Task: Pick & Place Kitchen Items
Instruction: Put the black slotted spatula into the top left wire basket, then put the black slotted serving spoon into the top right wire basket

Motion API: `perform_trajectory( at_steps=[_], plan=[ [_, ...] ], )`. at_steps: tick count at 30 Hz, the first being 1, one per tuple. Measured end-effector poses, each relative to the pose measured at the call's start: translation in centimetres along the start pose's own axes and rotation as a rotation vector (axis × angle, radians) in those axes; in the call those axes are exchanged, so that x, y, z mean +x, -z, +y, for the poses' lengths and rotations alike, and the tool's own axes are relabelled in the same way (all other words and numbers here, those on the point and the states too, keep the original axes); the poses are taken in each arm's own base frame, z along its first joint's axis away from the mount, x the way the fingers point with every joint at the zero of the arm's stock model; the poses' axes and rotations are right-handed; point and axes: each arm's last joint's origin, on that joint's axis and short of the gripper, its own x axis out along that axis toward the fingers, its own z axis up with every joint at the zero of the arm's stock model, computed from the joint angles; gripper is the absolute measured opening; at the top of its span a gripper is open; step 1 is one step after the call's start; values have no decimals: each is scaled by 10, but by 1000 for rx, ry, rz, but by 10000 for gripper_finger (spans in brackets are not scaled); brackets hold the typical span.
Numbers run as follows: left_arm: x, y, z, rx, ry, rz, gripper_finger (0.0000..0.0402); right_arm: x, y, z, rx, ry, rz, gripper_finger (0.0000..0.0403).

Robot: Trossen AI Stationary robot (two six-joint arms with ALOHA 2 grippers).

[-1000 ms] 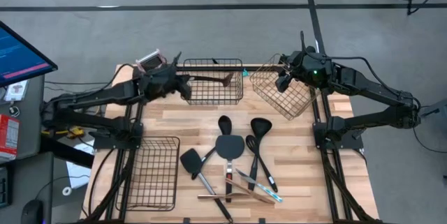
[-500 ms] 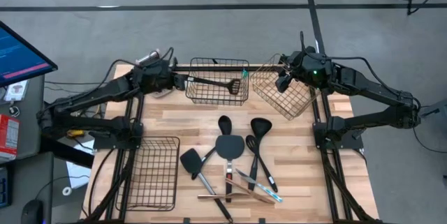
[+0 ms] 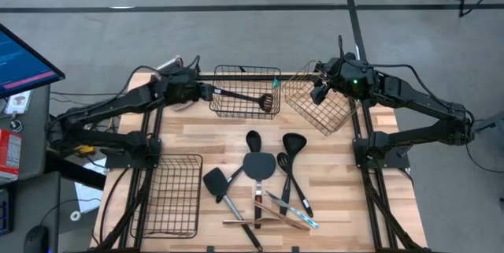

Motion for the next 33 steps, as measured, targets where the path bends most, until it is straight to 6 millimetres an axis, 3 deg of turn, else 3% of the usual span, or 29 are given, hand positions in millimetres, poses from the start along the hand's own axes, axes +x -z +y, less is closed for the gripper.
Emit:
perform_trajectory(
  at_steps=[6,10,24,28,33],
  plan=[
    [10,4,1,27,-30,24,6,0,0,0,0,0,0,240],
    [9,4,1,142,-32,27,32,0,0,0,0,0,0,240],
    [5,1,0,282,-15,6,249,0,0,0,0,-2,0,240],
    [-14,-9,-7,306,43,-54,268,0,1,2,6,-81,9,240],
    [-53,-22,-21,392,171,-152,251,5,11,10,86,-155,133,240]
  ],
)
